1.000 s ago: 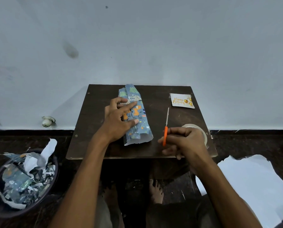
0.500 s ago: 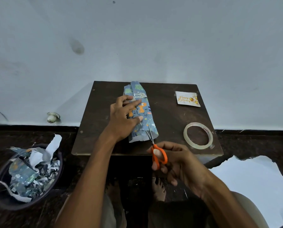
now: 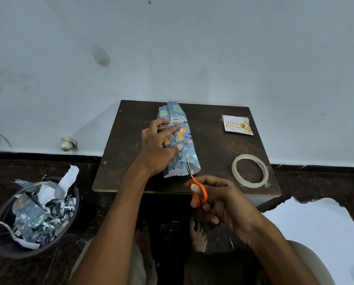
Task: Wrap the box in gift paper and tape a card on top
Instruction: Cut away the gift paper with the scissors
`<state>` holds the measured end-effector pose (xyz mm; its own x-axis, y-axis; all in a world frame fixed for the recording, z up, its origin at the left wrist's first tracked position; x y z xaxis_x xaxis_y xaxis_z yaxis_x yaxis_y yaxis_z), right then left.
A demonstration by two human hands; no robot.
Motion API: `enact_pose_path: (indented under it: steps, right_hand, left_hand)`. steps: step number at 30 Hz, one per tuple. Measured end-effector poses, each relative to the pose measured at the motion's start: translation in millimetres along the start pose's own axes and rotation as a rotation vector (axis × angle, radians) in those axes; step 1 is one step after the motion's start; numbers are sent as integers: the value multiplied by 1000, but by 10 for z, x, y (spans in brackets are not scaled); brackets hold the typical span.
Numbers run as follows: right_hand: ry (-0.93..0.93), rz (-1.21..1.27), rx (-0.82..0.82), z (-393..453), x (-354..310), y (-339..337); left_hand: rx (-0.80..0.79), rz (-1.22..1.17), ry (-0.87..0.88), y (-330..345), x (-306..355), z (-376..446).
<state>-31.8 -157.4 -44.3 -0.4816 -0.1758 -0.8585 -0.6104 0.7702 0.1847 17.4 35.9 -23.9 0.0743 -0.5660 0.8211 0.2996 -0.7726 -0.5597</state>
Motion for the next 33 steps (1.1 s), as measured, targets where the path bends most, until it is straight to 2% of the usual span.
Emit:
enact_pose_path:
  steps: [27,30,33]
  right_hand:
    - [-24,133,47,183,0,137]
    - [-24,136,64,176,-7,137]
    - [-31,135,72,176,-16,144]
  left_hand:
    - [-26,-41,-40,9,3,-20]
    - [61,-73,-27,-20,23,-46]
    - [223,-145,-2,-94,21,-86]
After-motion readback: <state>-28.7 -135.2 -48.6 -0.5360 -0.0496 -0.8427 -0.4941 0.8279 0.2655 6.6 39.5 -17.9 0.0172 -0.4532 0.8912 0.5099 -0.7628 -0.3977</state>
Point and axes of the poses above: each hand's wrist, its own z-axis towards the middle knuckle, its own y-axis out of the palm, x = y × z, the point moved 7 cm from there along z, towards the middle knuckle, and after that the axes turned 5 degrees about -z, right-handed, at the moved point
